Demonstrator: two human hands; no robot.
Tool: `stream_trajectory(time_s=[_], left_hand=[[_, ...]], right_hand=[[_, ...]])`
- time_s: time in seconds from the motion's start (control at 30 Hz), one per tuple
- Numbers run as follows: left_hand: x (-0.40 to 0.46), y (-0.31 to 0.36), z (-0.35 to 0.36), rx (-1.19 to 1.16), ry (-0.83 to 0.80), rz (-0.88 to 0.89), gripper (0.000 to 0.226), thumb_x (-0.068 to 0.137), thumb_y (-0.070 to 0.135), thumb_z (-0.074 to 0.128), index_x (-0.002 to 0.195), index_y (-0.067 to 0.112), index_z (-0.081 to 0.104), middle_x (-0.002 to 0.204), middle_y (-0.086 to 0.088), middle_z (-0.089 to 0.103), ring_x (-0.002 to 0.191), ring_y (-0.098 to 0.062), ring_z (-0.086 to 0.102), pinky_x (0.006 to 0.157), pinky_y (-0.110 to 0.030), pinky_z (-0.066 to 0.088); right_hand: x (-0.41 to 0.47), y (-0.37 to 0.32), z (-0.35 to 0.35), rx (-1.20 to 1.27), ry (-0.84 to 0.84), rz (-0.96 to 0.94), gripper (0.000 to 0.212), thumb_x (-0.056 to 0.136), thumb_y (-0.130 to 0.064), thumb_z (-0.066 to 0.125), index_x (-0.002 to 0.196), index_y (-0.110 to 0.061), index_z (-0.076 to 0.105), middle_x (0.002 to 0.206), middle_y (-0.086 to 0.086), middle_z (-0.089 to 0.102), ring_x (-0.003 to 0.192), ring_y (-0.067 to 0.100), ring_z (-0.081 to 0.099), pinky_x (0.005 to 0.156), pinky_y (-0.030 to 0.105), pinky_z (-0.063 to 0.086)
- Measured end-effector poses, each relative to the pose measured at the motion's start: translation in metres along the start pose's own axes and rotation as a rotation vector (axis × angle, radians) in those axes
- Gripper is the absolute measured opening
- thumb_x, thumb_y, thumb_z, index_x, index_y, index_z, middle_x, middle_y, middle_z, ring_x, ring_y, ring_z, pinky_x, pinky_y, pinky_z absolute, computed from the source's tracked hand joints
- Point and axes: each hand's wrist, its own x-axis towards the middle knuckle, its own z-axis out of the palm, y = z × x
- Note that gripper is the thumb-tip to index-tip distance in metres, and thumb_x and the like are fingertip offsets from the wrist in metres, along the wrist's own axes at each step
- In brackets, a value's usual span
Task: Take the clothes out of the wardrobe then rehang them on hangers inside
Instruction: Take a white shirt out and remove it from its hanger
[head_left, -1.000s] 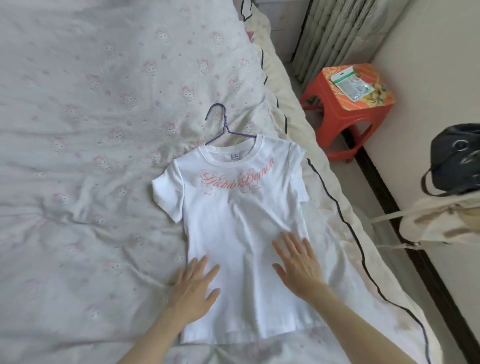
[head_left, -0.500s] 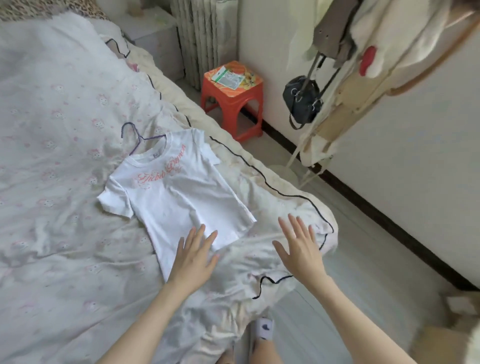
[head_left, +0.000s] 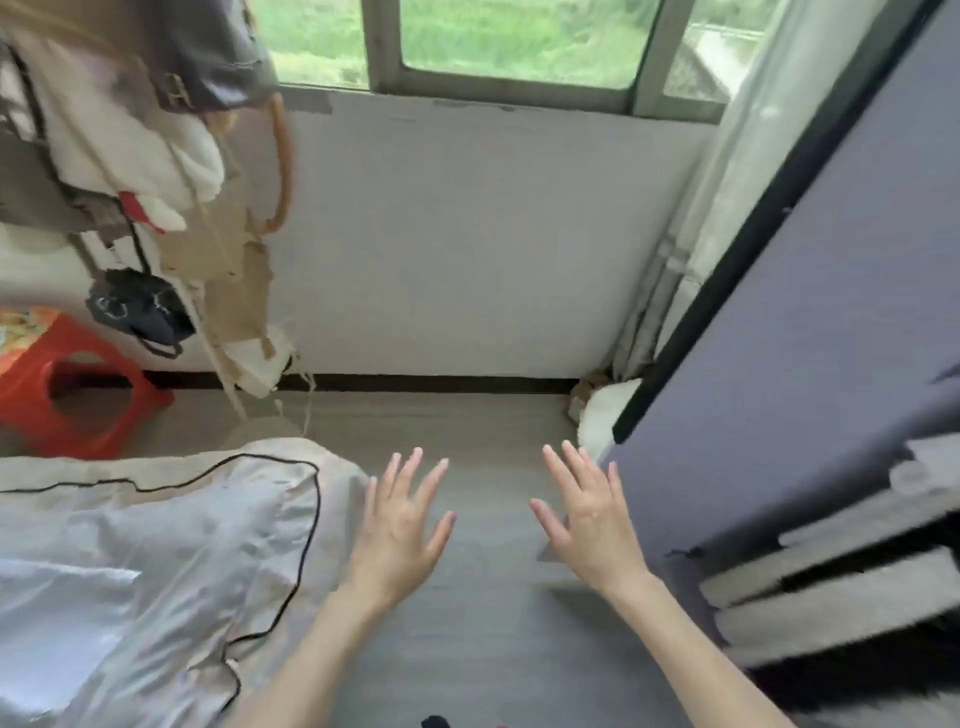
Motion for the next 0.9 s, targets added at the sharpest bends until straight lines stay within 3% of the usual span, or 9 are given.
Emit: stream_trajectory(time_s=[0.1,0.2,0.3,0.4,0.5,0.63,0.77,0.83,0.9], left_hand=[[0.040,0.080,0.020,0.008,-0.069,0.238,0.053,0.088,0.050,0.033,0.135,0.025,0.040,0.139,-0.012,0.047,0.132,-0.030,0.032,0.100,-0.051,0.029],[0.075,0.158,0.033,-0.019,-0.123,0.420,0.054,0.085,0.044,0.037,0.135,0.023,0.041,0.139,-0.012,0.046,0.130,-0.034,0.040,0.100,-0.052,0.032],[0.104,0.228,0.045,-0.041,-0.166,0.570,0.055,0.087,0.043,0.035,0.135,0.017,0.045,0.139,-0.015,0.046,0.129,-0.038,0.041,0.099,-0.054,0.038],[0.125,0.288,0.057,-0.095,-0.216,0.677,0.063,0.087,0.048,0.024,0.142,0.018,0.036,0.148,-0.012,0.034,0.138,-0.034,0.027,0.109,-0.048,0.023],[0.144,0.334,0.078,-0.132,-0.251,0.773,0.067,0.086,0.052,0.016,0.146,0.023,0.026,0.153,-0.006,0.023,0.142,-0.029,0.016,0.112,-0.040,0.013],[0.172,0.376,0.108,-0.149,-0.345,0.876,0.054,0.090,0.044,0.024,0.141,0.026,0.029,0.147,-0.007,0.036,0.137,-0.029,0.031,0.109,-0.041,0.026],[0.216,0.421,0.123,-0.155,-0.358,0.976,0.073,0.081,0.056,0.002,0.147,0.028,0.017,0.155,0.004,0.012,0.144,-0.015,0.004,0.112,-0.024,0.002],[0.238,0.452,0.120,-0.180,-0.311,1.021,0.067,0.086,0.052,0.008,0.147,0.027,0.017,0.155,0.002,0.012,0.144,-0.016,0.007,0.113,-0.024,0.003],[0.255,0.481,0.119,-0.191,-0.294,1.072,0.052,0.098,0.039,0.025,0.147,0.024,0.018,0.155,0.001,0.013,0.144,-0.017,0.009,0.115,-0.025,0.006]], right_hand=[[-0.025,0.074,-0.047,-0.024,0.061,0.191,0.062,0.092,-0.050,0.033,0.146,-0.021,0.025,0.152,0.006,0.025,0.143,0.022,0.017,0.114,0.041,0.003],[-0.053,0.132,-0.091,-0.065,0.190,0.340,0.069,0.085,-0.052,0.026,0.142,-0.015,0.037,0.146,0.013,0.038,0.137,0.030,0.031,0.112,0.047,0.015],[-0.077,0.180,-0.128,-0.102,0.261,0.474,0.062,0.088,-0.046,0.034,0.139,-0.012,0.042,0.141,0.016,0.043,0.133,0.033,0.038,0.109,0.052,0.023],[-0.095,0.217,-0.159,-0.159,0.331,0.583,0.060,0.088,-0.043,0.034,0.139,-0.011,0.042,0.141,0.015,0.043,0.134,0.031,0.036,0.108,0.048,0.019],[-0.104,0.247,-0.183,-0.216,0.373,0.651,0.055,0.091,-0.036,0.041,0.139,-0.012,0.041,0.142,0.014,0.042,0.135,0.031,0.035,0.109,0.047,0.019],[-0.098,0.295,-0.205,-0.308,0.421,0.687,0.052,0.087,-0.015,0.061,0.136,-0.008,0.045,0.139,0.018,0.046,0.130,0.035,0.041,0.106,0.047,0.022],[-0.075,0.341,-0.232,-0.353,0.422,0.751,0.049,0.096,-0.018,0.046,0.143,-0.010,0.033,0.148,0.013,0.033,0.139,0.028,0.027,0.112,0.038,0.007],[-0.065,0.363,-0.244,-0.365,0.450,0.762,0.048,0.099,-0.020,0.039,0.145,-0.012,0.028,0.151,0.011,0.027,0.142,0.025,0.019,0.112,0.033,0.000],[-0.056,0.382,-0.257,-0.389,0.461,0.781,0.047,0.098,-0.018,0.043,0.143,-0.009,0.033,0.149,0.012,0.032,0.141,0.027,0.023,0.112,0.035,0.003]])
